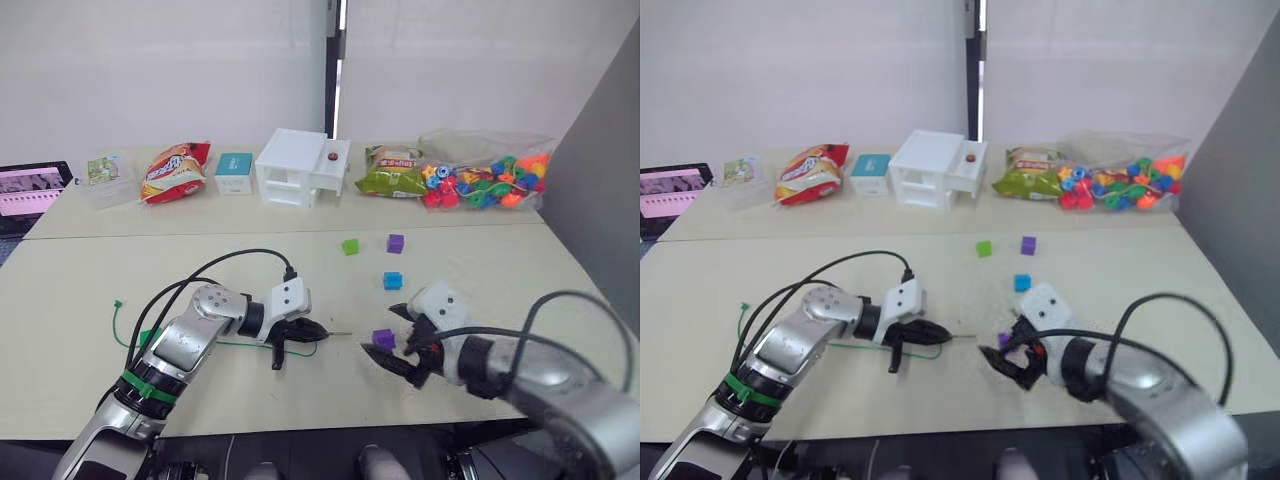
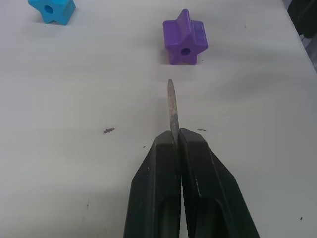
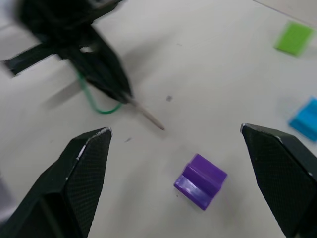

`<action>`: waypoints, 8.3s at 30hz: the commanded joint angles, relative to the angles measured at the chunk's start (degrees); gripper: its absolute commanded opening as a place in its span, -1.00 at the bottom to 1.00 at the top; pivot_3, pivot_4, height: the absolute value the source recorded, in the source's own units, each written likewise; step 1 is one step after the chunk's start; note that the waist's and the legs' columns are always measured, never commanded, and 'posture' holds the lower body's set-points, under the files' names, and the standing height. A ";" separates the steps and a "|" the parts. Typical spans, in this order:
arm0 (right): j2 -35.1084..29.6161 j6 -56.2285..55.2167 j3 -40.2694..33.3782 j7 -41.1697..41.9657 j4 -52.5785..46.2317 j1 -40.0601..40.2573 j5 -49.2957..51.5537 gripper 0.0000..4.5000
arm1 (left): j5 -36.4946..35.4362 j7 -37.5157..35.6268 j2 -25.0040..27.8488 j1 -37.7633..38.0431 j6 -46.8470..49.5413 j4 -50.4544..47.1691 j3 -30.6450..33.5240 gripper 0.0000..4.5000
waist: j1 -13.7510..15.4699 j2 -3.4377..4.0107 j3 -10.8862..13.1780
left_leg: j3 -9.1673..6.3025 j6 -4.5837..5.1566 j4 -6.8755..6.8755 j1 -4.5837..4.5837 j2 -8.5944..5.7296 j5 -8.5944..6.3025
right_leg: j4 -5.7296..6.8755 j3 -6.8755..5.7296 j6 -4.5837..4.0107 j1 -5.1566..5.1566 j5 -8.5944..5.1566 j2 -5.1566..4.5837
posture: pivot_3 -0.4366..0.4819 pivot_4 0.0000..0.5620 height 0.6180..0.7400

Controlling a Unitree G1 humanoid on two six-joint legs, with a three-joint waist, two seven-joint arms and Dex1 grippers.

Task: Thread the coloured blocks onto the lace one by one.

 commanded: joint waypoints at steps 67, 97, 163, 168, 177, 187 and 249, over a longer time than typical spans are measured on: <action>2.58 -40.40 25.26 26.60 37.60 -13.18 -28.29 -0.39 | 0.93 11.12 2.50 -4.06 17.75 -15.50 -8.16 -1.00 | 1.41 -0.17 0.11 | 0.05 0.02 0.10 -0.04 -0.03 -0.01 | 0.29 0.03 -0.01 -0.11 0.02 -0.06 | -0.05 -0.47 1.00; 1.64 -38.42 25.60 26.91 34.44 -12.16 -28.16 -0.39 | 1.54 9.29 0.93 -5.14 16.82 -14.69 -7.24 -1.00 | 1.49 -0.18 0.10 | 0.05 0.02 0.12 -0.04 -0.03 -0.01 | 0.29 0.03 -0.01 -0.10 0.02 -0.06 | -0.05 -0.47 1.00; 1.24 -36.25 26.42 26.54 32.62 -12.08 -28.20 -0.39 | -0.28 8.66 1.95 -3.44 19.15 -17.20 -7.43 -1.00 | 1.29 -0.18 0.10 | 0.03 0.02 0.11 -0.04 -0.02 -0.01 | 0.30 0.03 -0.01 -0.11 0.02 -0.05 | -0.05 -0.47 1.00; 1.42 -35.43 26.37 26.43 31.84 -12.16 -27.94 -0.39 | -0.16 8.88 -0.38 -4.12 18.43 -15.68 -8.52 -1.00 | 1.30 -0.18 0.10 | 0.03 0.02 0.11 -0.04 -0.03 -0.01 | 0.29 0.03 -0.01 -0.10 0.02 -0.05 | -0.05 -0.47 1.00; 1.39 -33.96 26.48 26.10 30.20 -11.48 -27.77 -0.39 | 0.92 8.99 -5.42 -6.32 16.13 -11.50 -10.73 -1.00 | 1.30 -0.18 0.10 | 0.03 0.02 0.11 -0.06 -0.03 -0.01 | 0.30 0.03 -0.01 -0.12 0.02 -0.05 | -0.05 -0.47 1.00; 1.63 -33.11 26.15 25.26 29.73 -11.45 -27.60 -0.39 | 0.33 8.18 -7.78 -4.91 14.13 -8.76 -9.96 -1.00 | 1.47 -0.19 0.10 | 0.03 0.02 0.14 -0.02 -0.03 -0.01 | 0.30 0.03 -0.01 -0.07 0.02 -0.06 | -0.05 -0.47 1.00; 2.56 -30.72 25.08 20.71 30.20 -11.24 -28.31 -0.03 | -0.89 3.97 -7.49 1.51 4.01 -6.54 -2.42 -0.46 | 1.09 -0.21 0.07 | 0.03 0.02 0.14 0.04 -0.01 -0.01 | 0.31 0.02 -0.01 -0.05 0.02 -0.03 | -0.05 -0.47 1.00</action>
